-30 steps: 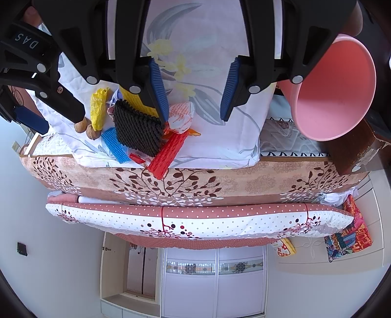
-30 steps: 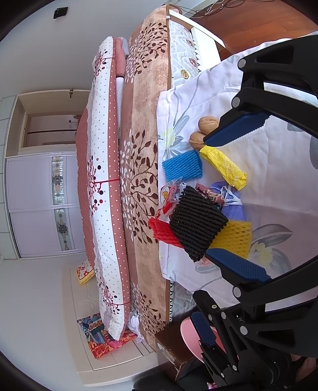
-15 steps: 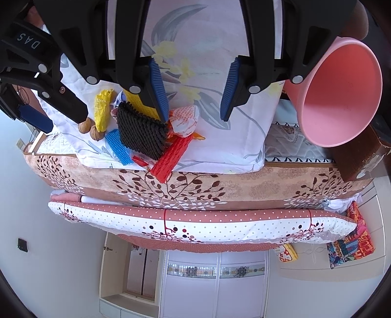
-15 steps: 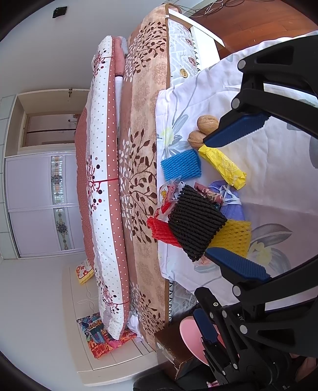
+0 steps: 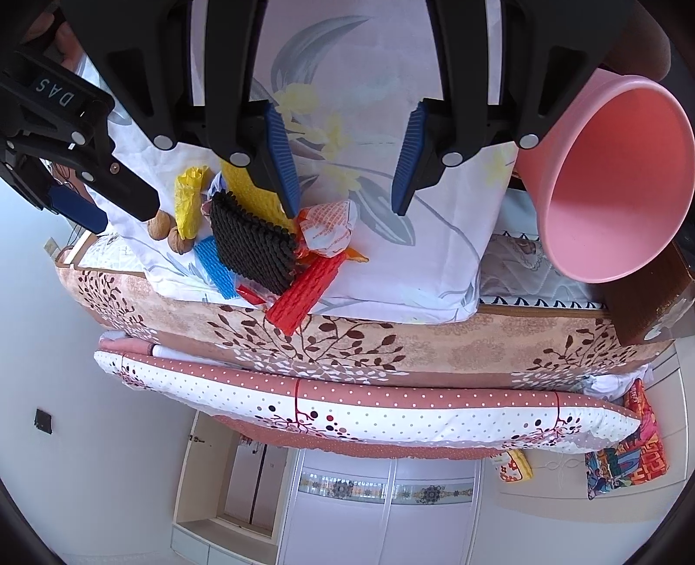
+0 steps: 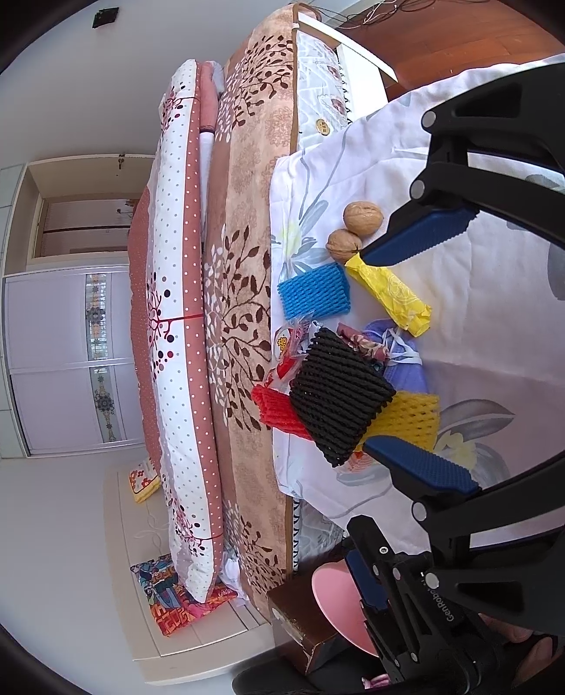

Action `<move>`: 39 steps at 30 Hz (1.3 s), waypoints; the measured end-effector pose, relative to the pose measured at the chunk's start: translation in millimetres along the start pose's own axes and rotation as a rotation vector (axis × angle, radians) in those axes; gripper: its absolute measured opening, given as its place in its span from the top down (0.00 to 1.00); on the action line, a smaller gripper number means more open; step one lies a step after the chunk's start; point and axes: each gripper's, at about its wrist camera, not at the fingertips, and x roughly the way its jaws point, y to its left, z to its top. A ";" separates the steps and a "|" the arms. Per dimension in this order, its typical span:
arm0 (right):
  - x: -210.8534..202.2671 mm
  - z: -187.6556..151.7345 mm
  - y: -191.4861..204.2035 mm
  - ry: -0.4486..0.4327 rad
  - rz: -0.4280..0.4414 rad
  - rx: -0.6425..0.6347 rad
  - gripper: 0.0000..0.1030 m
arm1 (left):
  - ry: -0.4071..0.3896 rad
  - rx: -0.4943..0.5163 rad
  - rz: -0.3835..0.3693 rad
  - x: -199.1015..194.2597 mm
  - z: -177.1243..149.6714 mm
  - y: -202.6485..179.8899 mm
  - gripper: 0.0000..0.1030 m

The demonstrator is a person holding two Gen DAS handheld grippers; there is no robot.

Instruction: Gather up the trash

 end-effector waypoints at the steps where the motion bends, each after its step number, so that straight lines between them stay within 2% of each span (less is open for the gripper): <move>1: 1.3 -0.9 -0.9 0.004 0.000 -0.002 0.24 | 0.004 -0.002 -0.010 0.4 -1.1 1.5 0.57; 4: 6.6 -3.7 -4.9 0.024 0.001 0.003 0.26 | 0.018 -0.003 -0.033 2.8 -3.8 5.5 0.57; 11: 15.1 -7.4 -19.9 0.049 -0.004 0.038 0.27 | 0.108 -0.013 -0.188 16.8 -9.6 -6.6 0.57; 17: 19.4 -9.7 -33.1 0.061 -0.014 0.058 0.27 | 0.145 0.049 -0.189 36.6 -9.0 -29.2 0.57; 21: 23.3 -12.1 -40.3 0.077 -0.015 0.076 0.28 | 0.192 0.036 -0.183 54.3 -11.4 -29.5 0.57; 22: 24.7 -12.5 -41.9 0.084 -0.013 0.082 0.28 | 0.203 0.027 -0.191 57.2 -12.3 -28.6 0.59; 23: 26.2 -12.6 -43.0 0.090 -0.009 0.088 0.29 | 0.210 0.020 -0.204 58.1 -13.1 -26.9 0.73; 26: 29.3 -11.1 -42.5 0.099 0.009 0.094 0.31 | 0.224 0.019 -0.229 58.5 -15.7 -25.1 0.88; 33: 38.1 0.0 -24.7 0.106 0.097 0.059 0.35 | 0.182 0.027 -0.261 40.2 -15.9 -20.2 0.91; 39: 54.9 10.0 2.8 0.135 0.192 0.007 0.38 | 0.182 0.023 -0.258 34.7 -16.2 -15.7 0.92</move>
